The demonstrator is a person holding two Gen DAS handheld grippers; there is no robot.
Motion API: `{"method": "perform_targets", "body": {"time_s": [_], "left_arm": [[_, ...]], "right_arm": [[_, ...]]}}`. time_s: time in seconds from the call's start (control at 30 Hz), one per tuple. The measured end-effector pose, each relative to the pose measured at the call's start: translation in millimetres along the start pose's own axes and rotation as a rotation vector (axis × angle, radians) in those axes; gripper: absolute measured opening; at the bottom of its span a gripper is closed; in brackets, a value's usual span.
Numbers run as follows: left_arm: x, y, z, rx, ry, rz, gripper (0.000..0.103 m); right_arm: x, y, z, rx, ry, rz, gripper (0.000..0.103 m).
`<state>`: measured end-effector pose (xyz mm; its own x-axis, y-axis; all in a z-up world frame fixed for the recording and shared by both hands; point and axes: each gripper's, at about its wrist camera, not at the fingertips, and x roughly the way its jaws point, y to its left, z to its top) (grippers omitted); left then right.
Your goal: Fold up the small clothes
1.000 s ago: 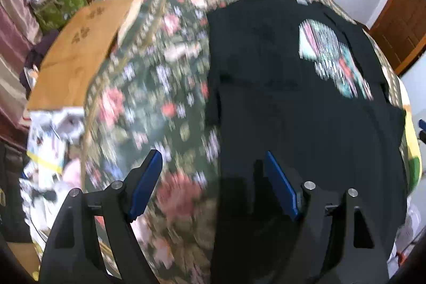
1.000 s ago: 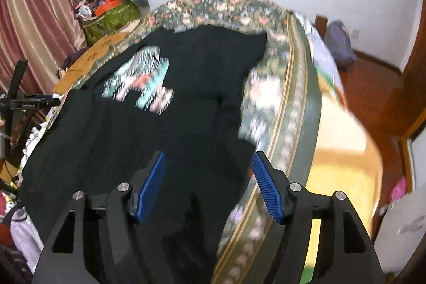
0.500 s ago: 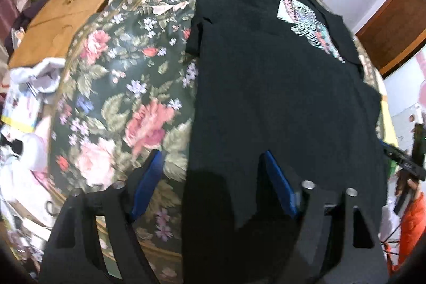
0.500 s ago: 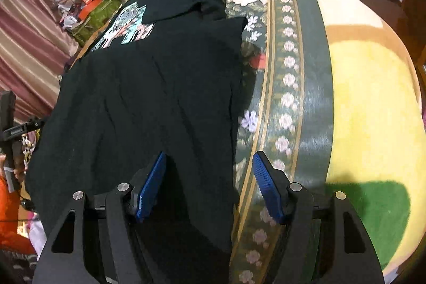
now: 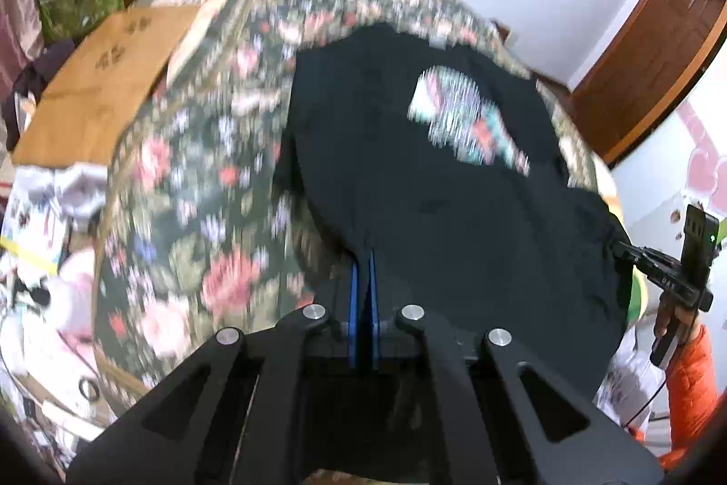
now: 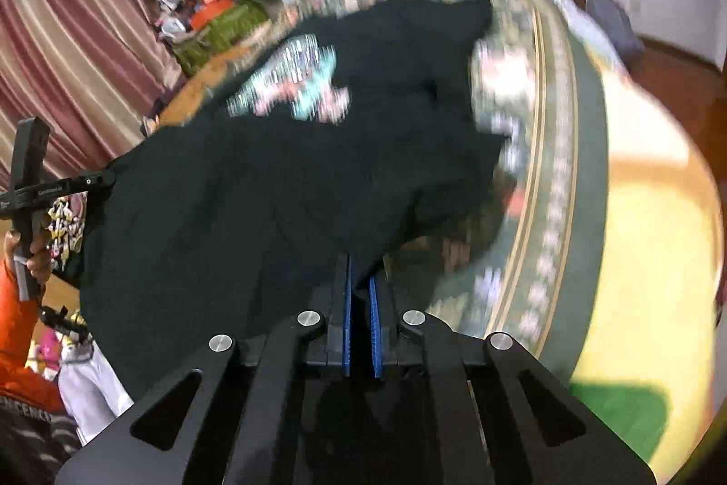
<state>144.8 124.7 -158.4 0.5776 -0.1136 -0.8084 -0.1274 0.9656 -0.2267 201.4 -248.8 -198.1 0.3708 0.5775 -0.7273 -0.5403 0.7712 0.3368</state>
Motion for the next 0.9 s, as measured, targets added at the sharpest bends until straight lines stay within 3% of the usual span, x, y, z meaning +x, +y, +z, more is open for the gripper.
{"method": "perform_targets", "body": {"time_s": [0.13,0.27,0.37,0.43,0.5,0.77,0.9], "left_arm": [[3,-6,31,0.026,-0.067,0.053,0.004],[36,1,42,0.025,-0.016,0.115,0.008],[55,14,37,-0.001,0.065,0.137,0.025],[57,22,27,-0.004,0.094,0.112,0.047],[54,26,18,0.014,0.104,0.101,0.06],[28,52,-24,-0.008,0.116,0.124,0.064],[27,62,-44,-0.059,0.145,0.087,0.064]], "right_arm": [[-1,1,29,-0.006,-0.077,-0.035,0.006],[21,-4,42,0.019,-0.047,-0.097,0.008],[26,-11,39,0.039,0.015,-0.114,0.023],[19,-14,34,0.031,0.02,-0.104,0.034],[9,-17,26,0.03,0.013,-0.113,0.043],[-6,-27,-13,0.041,0.091,-0.126,0.05],[-1,-35,-32,0.093,0.132,-0.119,0.05]]}}
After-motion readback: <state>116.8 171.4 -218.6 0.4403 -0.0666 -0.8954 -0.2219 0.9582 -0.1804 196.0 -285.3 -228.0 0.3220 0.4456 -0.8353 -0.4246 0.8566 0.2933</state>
